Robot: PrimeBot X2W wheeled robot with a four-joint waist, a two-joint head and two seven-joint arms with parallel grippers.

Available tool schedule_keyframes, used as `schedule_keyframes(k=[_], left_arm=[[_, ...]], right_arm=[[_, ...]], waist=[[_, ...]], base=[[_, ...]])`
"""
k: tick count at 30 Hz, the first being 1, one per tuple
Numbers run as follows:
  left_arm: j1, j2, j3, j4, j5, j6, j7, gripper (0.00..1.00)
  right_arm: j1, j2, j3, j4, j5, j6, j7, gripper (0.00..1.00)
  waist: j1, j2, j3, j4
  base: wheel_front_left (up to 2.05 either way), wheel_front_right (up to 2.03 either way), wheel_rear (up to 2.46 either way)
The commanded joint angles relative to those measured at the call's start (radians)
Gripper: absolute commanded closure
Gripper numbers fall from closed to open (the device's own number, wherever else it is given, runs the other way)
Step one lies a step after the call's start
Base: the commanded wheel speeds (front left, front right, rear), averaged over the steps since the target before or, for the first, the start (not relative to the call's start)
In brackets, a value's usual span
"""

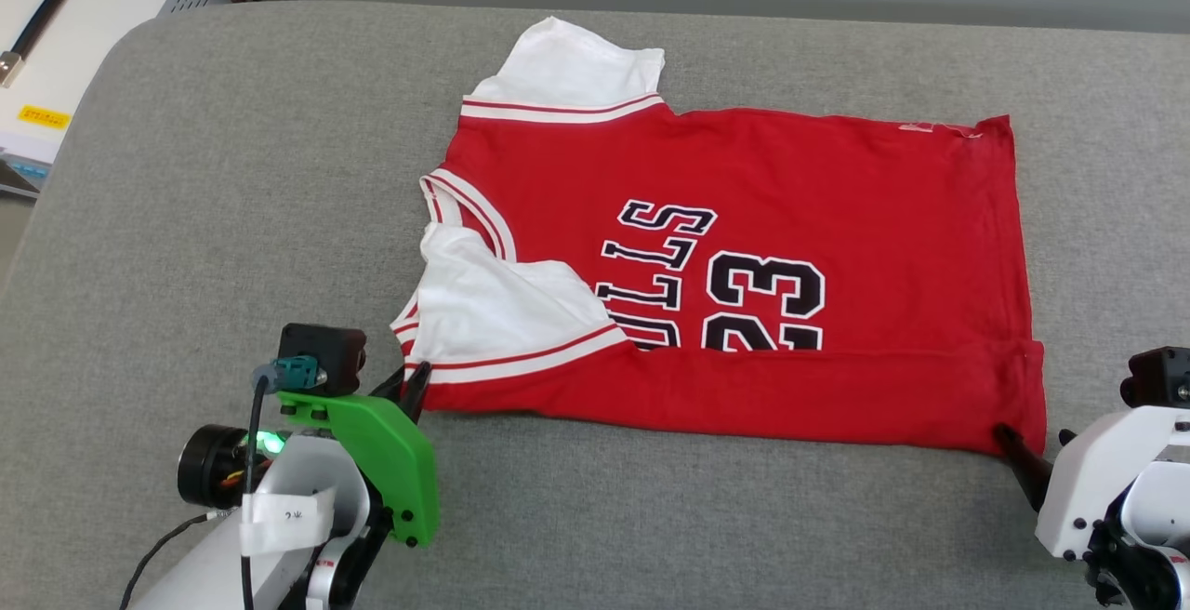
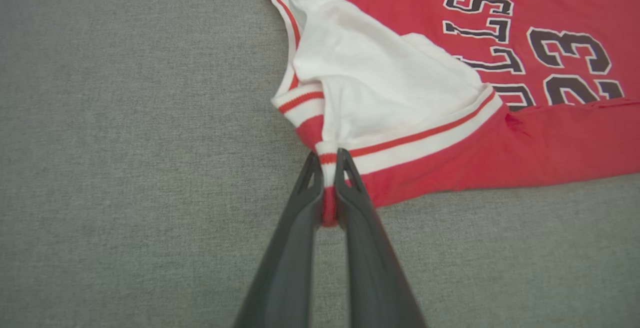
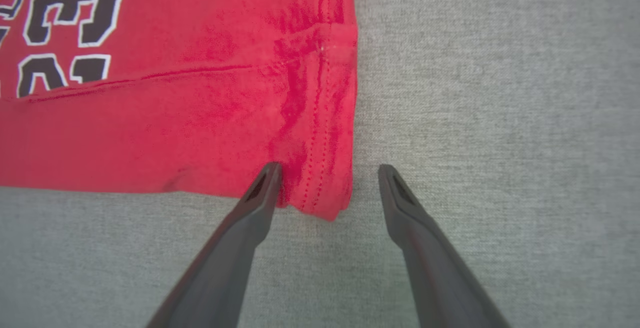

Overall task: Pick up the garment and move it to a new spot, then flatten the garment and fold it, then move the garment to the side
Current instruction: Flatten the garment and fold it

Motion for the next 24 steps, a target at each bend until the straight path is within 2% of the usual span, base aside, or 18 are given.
schedule_keyframes(k=[1,6,9,10,11,12,13,24], left_arm=[[0.014,0.008,0.001,-0.012,0.013,0.009,-0.006,1.0],[0.017,0.02,-0.007,-0.035,0.021,0.011,0.004,1.0],[0.02,0.021,-0.007,-0.037,0.018,0.013,0.005,1.0],[0.021,0.022,-0.008,-0.036,0.018,0.013,0.006,1.0],[0.022,0.022,-0.009,-0.034,0.017,0.013,0.007,1.0],[0.023,0.022,-0.01,-0.032,0.016,0.013,0.007,1.0],[0.023,0.022,-0.011,-0.028,0.016,0.013,0.008,1.0],[0.041,0.02,-0.024,0.016,0.0,0.001,0.013,1.0]], right_arm=[[-0.015,-0.003,-0.006,0.018,-0.015,-0.001,-0.005,0.0],[-0.023,0.008,-0.001,0.07,-0.022,-0.001,-0.003,0.0],[-0.02,-0.009,0.024,0.1,-0.048,-0.001,-0.004,0.0],[-0.018,-0.013,0.033,0.109,-0.051,-0.001,-0.002,0.17],[-0.018,-0.014,0.041,0.119,-0.049,-0.001,-0.002,0.71],[-0.019,-0.014,0.046,0.125,-0.044,-0.001,-0.001,0.92],[-0.021,-0.013,0.049,0.132,-0.038,-0.001,-0.002,1.0],[-0.026,-0.047,0.044,0.153,-0.009,-0.001,-0.024,1.0]], waist=[[0.0,0.0,0.007,0.009],[0.0,0.0,0.022,0.016],[0.0,0.0,0.03,0.018],[0.0,0.0,0.032,0.018],[0.0,0.0,0.034,0.018],[0.0,0.0,0.035,0.018],[0.0,0.0,0.035,0.017],[0.0,0.0,-0.025,0.014]], base=[[0.0,0.0,0.0],[0.0,0.0,0.0],[0.0,0.0,0.0],[0.0,0.0,0.0],[0.0,0.0,0.0],[0.0,0.0,0.0],[0.0,0.0,0.0],[0.0,0.0,0.0]])
